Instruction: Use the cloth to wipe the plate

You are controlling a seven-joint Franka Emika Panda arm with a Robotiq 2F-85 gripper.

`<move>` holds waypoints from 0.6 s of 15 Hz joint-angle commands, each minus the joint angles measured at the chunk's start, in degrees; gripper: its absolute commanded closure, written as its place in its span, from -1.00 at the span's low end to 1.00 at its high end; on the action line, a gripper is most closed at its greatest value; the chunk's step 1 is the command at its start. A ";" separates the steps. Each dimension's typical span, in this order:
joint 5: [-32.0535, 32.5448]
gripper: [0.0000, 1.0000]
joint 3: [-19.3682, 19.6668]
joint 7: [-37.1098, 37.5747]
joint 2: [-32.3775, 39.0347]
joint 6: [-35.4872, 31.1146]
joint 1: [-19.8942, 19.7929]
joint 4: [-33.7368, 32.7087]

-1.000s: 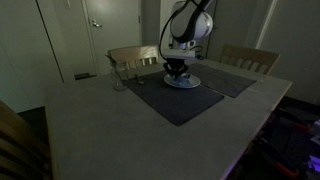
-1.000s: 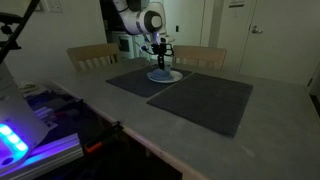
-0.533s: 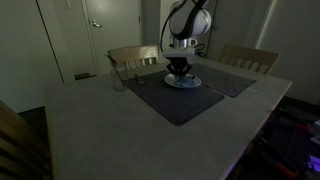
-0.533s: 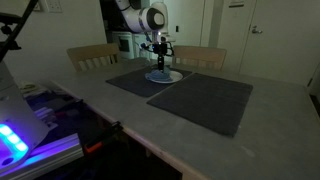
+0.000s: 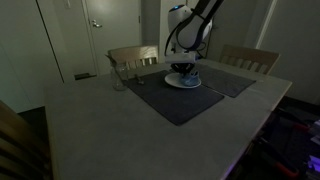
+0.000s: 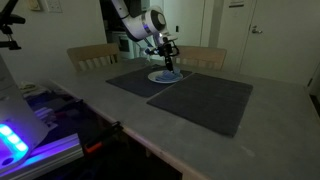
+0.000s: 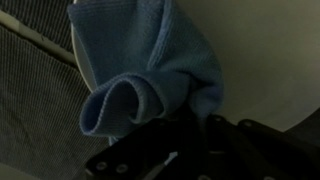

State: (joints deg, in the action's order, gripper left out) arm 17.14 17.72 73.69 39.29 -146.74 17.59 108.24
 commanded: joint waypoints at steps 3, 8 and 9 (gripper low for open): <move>-0.39 0.96 -0.90 5.60 1.31 -5.07 -1.23 0.44; -11.66 0.96 -9.33 -0.87 -0.56 -5.18 -8.58 0.59; -14.49 0.96 -11.25 -2.90 -0.84 -5.24 -10.25 0.53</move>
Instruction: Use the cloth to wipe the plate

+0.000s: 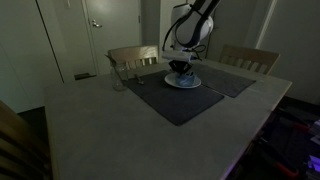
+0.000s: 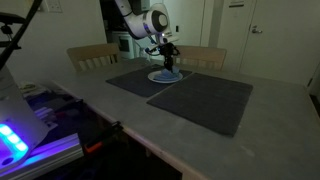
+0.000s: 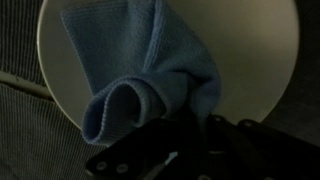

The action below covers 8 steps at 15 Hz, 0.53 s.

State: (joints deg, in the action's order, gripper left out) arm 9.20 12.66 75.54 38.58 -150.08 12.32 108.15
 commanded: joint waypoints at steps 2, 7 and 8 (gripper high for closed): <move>-11.59 0.96 -9.12 -8.41 -0.25 -1.81 -7.44 0.20; -24.03 0.96 -15.41 -17.95 0.12 -0.81 -12.36 -0.81; -26.26 0.96 -16.38 -19.68 0.21 -0.66 -13.09 -0.88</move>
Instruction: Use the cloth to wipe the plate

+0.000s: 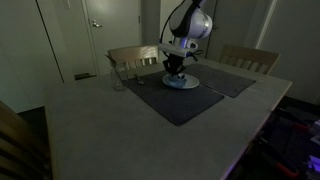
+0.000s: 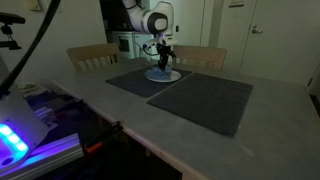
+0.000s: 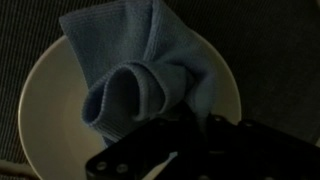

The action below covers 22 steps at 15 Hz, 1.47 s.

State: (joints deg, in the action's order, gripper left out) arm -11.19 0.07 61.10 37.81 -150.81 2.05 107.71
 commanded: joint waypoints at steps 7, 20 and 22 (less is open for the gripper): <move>3.77 0.96 8.33 0.10 1.39 -3.05 8.20 0.64; 28.43 0.96 25.43 18.97 4.78 -6.12 21.97 0.55; 29.60 0.96 25.38 20.23 4.84 -5.77 21.94 0.45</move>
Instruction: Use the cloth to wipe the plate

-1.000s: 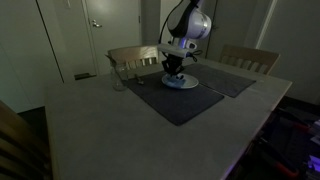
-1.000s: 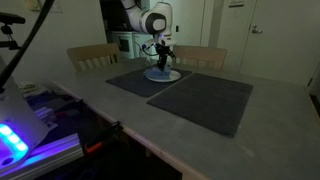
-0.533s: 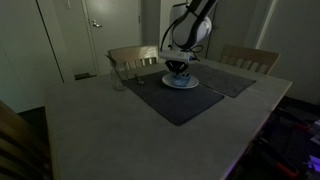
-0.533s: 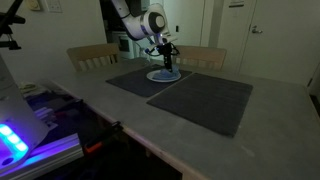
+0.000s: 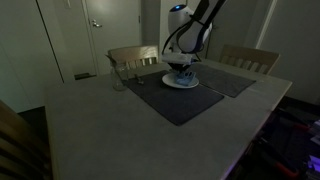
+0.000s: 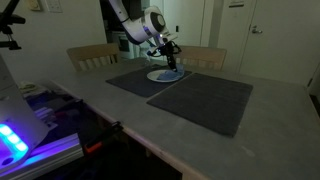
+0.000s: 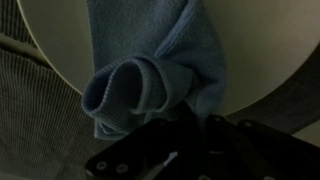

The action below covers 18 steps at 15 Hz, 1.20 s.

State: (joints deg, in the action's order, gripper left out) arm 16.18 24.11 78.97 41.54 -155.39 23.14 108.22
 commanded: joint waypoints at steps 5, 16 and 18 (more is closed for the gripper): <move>-4.30 0.96 -8.09 -2.80 -0.77 0.24 -6.46 0.12; -29.00 0.96 -25.31 -21.80 -2.51 4.35 -21.82 -1.38; -33.17 0.96 -27.40 -24.95 -2.50 5.19 -23.60 -1.70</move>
State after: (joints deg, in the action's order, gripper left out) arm -11.48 0.61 58.83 38.55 -152.60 2.63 107.05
